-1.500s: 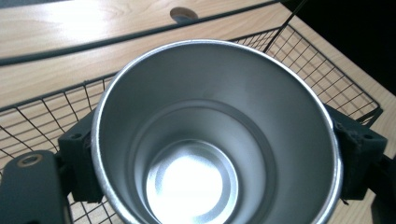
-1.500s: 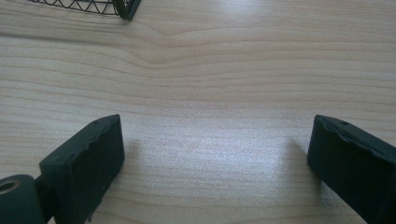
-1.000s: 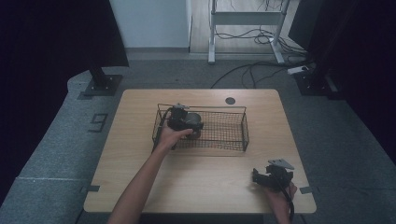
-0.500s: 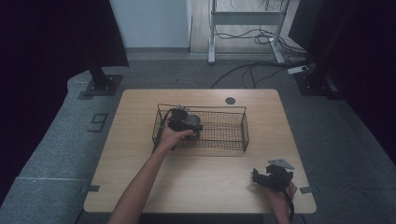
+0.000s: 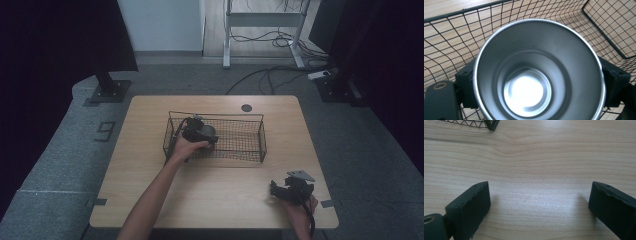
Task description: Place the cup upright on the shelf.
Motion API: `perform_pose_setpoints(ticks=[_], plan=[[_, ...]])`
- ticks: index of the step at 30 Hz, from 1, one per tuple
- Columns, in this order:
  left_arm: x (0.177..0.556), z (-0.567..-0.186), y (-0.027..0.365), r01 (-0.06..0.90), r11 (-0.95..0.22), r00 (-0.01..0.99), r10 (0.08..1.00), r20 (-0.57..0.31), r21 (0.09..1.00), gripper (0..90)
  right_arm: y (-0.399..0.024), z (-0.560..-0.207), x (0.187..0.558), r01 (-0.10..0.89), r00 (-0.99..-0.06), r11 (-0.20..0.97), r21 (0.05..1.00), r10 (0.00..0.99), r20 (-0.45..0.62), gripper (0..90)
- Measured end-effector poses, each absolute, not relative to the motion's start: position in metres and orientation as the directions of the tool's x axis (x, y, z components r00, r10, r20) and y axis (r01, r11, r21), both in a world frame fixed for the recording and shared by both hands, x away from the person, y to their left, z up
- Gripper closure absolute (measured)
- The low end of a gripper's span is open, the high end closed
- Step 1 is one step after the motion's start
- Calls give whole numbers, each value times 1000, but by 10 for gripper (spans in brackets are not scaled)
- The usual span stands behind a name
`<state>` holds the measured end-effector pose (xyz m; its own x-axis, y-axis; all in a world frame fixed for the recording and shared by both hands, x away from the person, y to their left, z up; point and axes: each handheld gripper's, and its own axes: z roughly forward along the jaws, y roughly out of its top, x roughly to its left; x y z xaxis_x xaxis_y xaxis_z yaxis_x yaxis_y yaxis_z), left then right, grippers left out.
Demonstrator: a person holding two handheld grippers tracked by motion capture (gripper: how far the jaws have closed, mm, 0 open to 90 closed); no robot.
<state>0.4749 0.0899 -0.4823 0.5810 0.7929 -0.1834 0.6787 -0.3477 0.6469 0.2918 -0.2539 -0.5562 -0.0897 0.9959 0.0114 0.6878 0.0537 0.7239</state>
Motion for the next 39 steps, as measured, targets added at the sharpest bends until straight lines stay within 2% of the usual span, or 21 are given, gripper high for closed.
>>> perform_pose_setpoints(ticks=[21,24,32,39], plan=[[476,-488,85,708,-401,585,794,-165,581,130,-254,-556,292,688,-89,54,724,996,11,39],[476,-487,86,709,-399,582,797,-164,581,101,-254,-556,292,688,-90,54,724,996,11,39],[470,-476,90,692,-382,587,791,-170,613,56,-254,-556,292,687,-90,54,725,996,11,41],[457,-453,99,639,-349,605,778,-169,685,34,-254,-556,292,686,-91,55,725,996,10,41]])
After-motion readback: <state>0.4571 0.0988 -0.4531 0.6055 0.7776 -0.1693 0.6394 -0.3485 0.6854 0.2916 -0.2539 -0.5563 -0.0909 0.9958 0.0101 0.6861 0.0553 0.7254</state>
